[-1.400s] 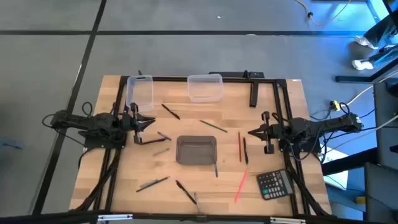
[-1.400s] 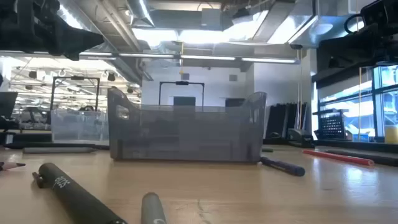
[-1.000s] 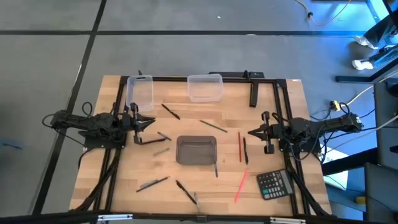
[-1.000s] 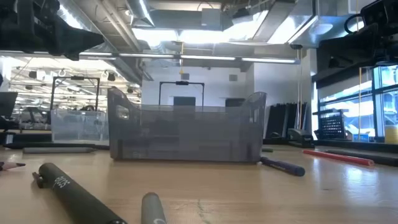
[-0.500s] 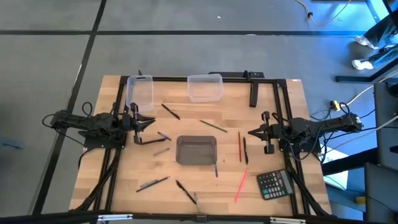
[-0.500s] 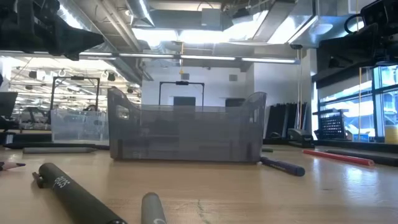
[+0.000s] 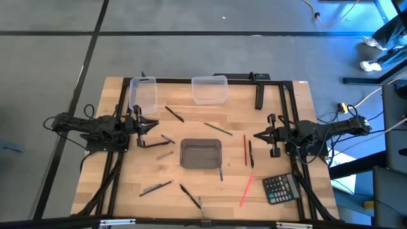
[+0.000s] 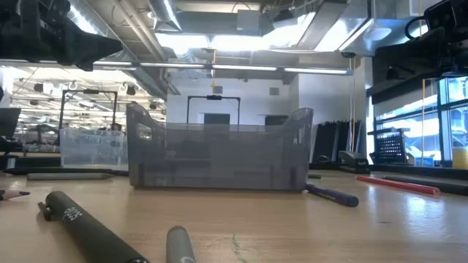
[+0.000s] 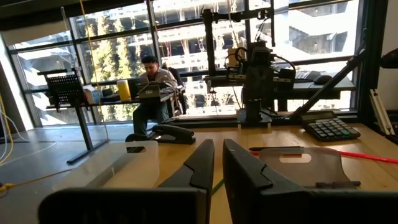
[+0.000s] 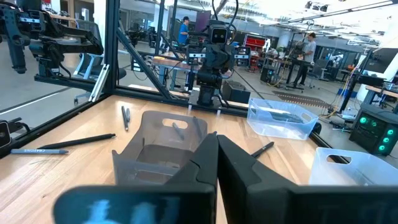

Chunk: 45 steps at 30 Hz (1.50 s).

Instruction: Sort crayons/erasers/pens/pencils in bins

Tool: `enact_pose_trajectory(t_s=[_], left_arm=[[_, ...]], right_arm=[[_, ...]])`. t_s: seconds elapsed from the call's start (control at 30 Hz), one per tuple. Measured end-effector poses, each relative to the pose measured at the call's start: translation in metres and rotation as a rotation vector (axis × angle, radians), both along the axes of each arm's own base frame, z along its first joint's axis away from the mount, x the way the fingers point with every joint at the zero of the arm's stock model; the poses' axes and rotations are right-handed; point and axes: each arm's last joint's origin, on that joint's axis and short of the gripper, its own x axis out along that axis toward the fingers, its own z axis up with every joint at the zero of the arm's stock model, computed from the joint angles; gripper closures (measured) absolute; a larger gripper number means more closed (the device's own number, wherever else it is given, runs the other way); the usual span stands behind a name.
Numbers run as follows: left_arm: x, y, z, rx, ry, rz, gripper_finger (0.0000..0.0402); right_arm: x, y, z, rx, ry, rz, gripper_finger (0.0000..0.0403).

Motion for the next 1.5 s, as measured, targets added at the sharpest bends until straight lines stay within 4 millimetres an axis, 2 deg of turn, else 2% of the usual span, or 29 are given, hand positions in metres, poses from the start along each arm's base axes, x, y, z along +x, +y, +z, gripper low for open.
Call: enact_pose_trajectory(t_s=[0.57,0.73,0.93,1.0,1.17,1.23,1.37,1.5], left_arm=[[0.0,0.0,0.0,0.0,0.0,0.0,0.0374],[0.0,0.0,0.0,0.0,0.0,0.0,0.0374],[0.0,0.0,0.0,0.0,0.0,0.0,0.0374],[0.0,0.0,0.0,-0.002,-0.004,0.0,0.0374],[0.0,0.0,0.003,-0.176,-0.07,-0.031,0.0374],[0.0,0.0,0.003,-0.187,-0.074,-0.031,0.0374],[-0.001,0.001,0.003,-0.103,-0.055,0.014,0.0374],[-0.002,0.001,0.009,0.072,-0.069,0.039,0.0374]], right_arm=[[0.0,0.0,0.0,0.0,0.0,0.0,0.0395],[0.0,0.0,0.004,-0.041,-0.048,-0.002,0.0395],[-0.002,0.001,0.014,0.228,-0.131,0.07,0.0395],[-0.003,-0.001,0.019,0.272,-0.182,0.004,0.0395],[-0.005,-0.006,0.026,0.365,-0.275,-0.112,0.0395],[-0.005,-0.007,0.028,0.38,-0.299,-0.158,0.0395],[-0.004,-0.011,0.023,0.462,-0.269,-0.263,0.0395],[0.001,-0.014,0.008,0.566,-0.155,-0.376,0.0393]])
